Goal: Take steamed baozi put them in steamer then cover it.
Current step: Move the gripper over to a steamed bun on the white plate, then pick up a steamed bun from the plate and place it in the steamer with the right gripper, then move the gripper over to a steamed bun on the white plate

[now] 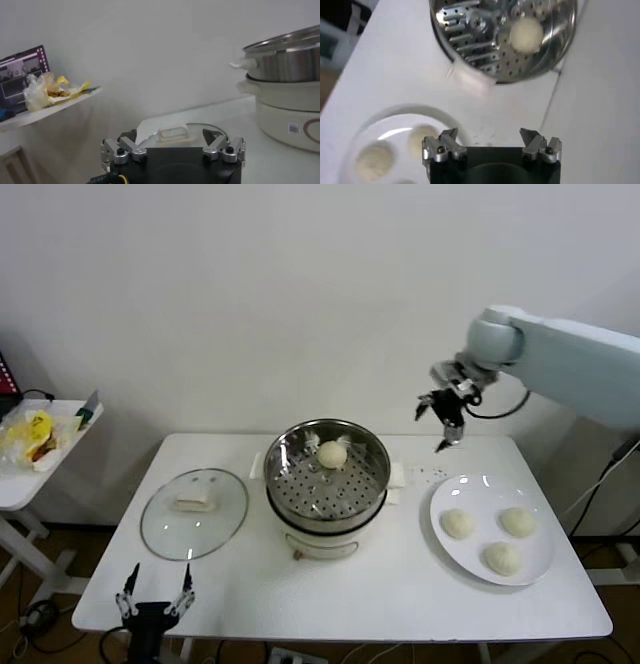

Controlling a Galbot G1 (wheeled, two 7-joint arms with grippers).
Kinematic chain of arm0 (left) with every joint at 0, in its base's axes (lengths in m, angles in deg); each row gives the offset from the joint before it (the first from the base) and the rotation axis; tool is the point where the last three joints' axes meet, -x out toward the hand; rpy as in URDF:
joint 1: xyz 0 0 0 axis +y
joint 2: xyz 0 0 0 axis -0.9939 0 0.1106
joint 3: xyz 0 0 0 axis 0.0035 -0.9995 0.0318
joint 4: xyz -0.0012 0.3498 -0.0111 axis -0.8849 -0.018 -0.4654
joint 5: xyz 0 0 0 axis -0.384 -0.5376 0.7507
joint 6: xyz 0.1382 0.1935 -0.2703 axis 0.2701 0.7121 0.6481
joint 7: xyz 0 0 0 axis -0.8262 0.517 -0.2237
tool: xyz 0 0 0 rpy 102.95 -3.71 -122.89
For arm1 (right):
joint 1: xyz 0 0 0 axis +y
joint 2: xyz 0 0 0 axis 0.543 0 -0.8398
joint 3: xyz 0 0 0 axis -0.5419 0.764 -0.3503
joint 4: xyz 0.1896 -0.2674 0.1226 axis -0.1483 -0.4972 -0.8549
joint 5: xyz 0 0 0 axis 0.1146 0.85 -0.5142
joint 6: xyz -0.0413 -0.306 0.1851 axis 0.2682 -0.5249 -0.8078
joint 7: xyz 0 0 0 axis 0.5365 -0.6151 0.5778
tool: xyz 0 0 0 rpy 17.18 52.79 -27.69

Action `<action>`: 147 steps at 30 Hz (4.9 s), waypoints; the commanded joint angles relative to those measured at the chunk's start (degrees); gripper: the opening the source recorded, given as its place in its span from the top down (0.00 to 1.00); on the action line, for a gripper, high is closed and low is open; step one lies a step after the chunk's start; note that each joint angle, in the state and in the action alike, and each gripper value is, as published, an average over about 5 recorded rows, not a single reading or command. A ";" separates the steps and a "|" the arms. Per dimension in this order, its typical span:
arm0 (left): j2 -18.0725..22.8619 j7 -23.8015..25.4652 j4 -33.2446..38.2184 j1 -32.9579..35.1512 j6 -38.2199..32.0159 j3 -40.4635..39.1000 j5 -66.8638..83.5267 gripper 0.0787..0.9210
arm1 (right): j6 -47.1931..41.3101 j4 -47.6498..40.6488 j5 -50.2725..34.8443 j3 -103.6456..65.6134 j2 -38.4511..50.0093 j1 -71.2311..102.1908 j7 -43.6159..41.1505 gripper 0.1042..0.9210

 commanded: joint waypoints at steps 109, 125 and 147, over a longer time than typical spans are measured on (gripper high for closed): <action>-0.46 -0.84 4.08 4.65 -2.77 -1.94 -0.85 0.12 | -13.79 -15.88 -24.05 7.54 -44.98 4.59 9.26 0.29; -1.36 -0.78 2.86 4.18 -2.66 -1.43 -0.02 0.12 | -13.32 -18.29 -19.20 6.87 -44.84 6.66 7.56 0.15; -1.82 -1.02 2.18 4.50 -2.86 -0.89 0.31 0.12 | -7.25 4.33 -11.47 7.61 -10.17 -12.17 0.32 0.12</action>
